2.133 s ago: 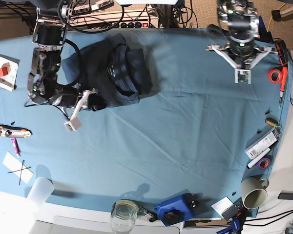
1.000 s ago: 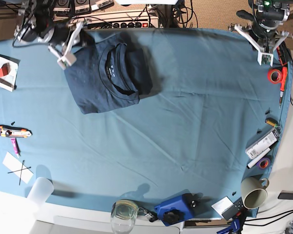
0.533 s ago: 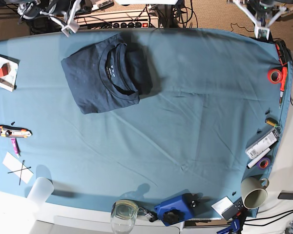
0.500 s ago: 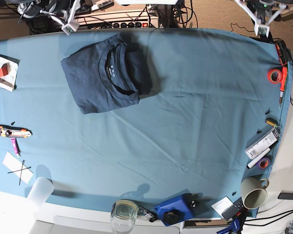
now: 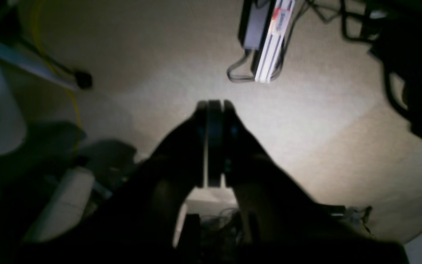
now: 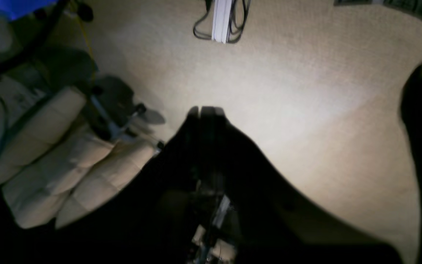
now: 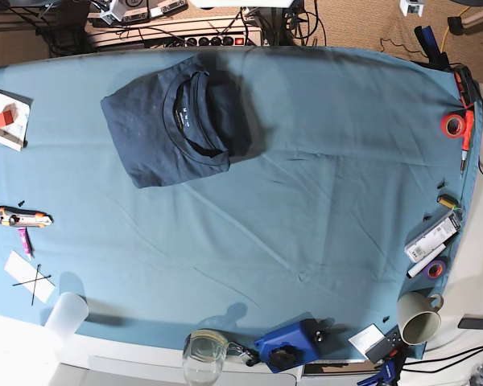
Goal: Fold the T-shirt properly
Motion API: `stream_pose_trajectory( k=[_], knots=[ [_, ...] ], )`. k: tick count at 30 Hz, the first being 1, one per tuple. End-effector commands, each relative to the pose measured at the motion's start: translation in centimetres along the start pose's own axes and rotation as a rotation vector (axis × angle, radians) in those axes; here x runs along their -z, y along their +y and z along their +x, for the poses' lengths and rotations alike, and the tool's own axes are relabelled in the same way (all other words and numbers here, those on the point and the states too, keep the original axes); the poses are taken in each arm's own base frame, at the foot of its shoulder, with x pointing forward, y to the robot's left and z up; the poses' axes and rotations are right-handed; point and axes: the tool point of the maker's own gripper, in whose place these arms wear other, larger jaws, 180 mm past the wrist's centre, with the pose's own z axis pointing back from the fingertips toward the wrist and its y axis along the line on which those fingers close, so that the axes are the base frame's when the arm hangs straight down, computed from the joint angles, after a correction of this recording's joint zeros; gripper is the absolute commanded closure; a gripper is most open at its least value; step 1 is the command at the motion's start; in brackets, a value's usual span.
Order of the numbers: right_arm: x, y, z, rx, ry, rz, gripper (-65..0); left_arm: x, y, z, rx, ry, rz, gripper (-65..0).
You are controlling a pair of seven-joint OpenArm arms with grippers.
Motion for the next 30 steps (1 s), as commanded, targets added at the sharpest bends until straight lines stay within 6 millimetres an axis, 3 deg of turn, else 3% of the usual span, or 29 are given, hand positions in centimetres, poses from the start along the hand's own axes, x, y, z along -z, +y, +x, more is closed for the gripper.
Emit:
stream_pose_trajectory(
  k=[1, 13, 21, 26, 30],
  knots=[
    [0.0, -0.6, -0.5, 0.015, 0.015, -0.006, 0.0, 0.4, 0.4, -0.5, 0.001, 0.016, 0.006, 0.0],
    [5.4, -5.3, -0.2, 0.194, 0.067, 0.001, 0.0, 10.2, 1.3, -2.6, -0.112, 0.114, -0.007, 0.0],
    [9.3, -6.9, 1.1, -0.153, 0.166, -0.129, 0.0, 14.4, 1.2, -1.2, -0.136, 0.056, 0.004, 0.0],
    [11.9, -5.7, 3.6, -0.342, 0.124, -0.121, 0.0, 16.2, 1.5, 0.3, -0.119, -0.095, 0.028, 0.0],
    [13.3, -6.7, 6.3, -0.363, 0.061, -0.242, 0.0, 17.6, 0.8, 0.6, -0.125, -0.147, 0.023, 0.0]
  ],
)
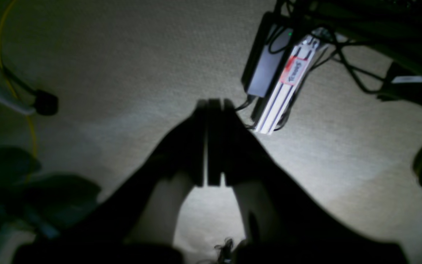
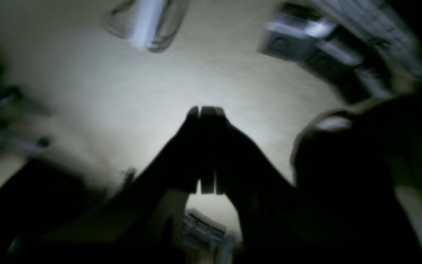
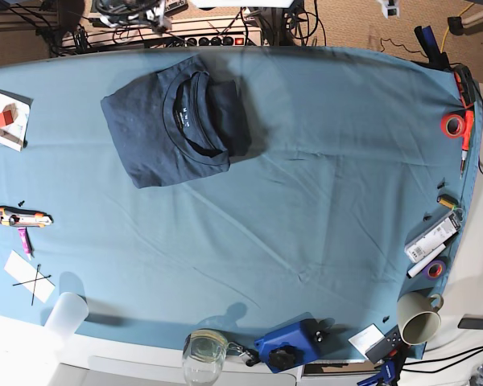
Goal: Fold the T-shirt properly
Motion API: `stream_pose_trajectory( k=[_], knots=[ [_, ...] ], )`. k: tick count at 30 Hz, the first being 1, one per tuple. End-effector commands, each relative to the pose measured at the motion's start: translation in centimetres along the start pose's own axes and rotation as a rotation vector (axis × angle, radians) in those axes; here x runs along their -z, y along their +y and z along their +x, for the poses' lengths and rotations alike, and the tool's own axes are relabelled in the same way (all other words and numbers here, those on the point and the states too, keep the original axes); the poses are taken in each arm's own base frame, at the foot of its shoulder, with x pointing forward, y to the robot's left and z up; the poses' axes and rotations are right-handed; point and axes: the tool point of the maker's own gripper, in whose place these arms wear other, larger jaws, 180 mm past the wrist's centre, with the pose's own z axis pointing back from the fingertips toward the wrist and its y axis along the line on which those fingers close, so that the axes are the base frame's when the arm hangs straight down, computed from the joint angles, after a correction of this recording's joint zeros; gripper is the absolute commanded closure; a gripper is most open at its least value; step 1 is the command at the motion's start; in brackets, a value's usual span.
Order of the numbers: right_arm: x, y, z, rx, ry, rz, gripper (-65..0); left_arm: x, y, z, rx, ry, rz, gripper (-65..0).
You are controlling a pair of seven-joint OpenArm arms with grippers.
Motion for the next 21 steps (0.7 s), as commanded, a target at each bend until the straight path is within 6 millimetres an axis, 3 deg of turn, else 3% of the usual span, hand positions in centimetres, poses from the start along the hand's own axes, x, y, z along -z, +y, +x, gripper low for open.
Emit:
stream_pose_trajectory(
  k=[1, 8, 21],
  knots=[
    [0.1, -0.4, 0.2, 0.004, -0.01, -0.016, 0.0, 0.1, 0.2, -0.1, 0.0, 0.0, 0.003, 0.0],
    [0.9, -1.6, 3.0, 0.054, -0.128, -0.071, 0.0, 0.8, -0.6, 0.8, -0.02, -0.031, -0.008, 0.0],
    [1.0, -2.0, 2.1, 0.072, -0.117, -0.096, 0.0, 0.8, -0.6, 1.0, -0.018, -0.038, -0.008, 0.0]
  ],
)
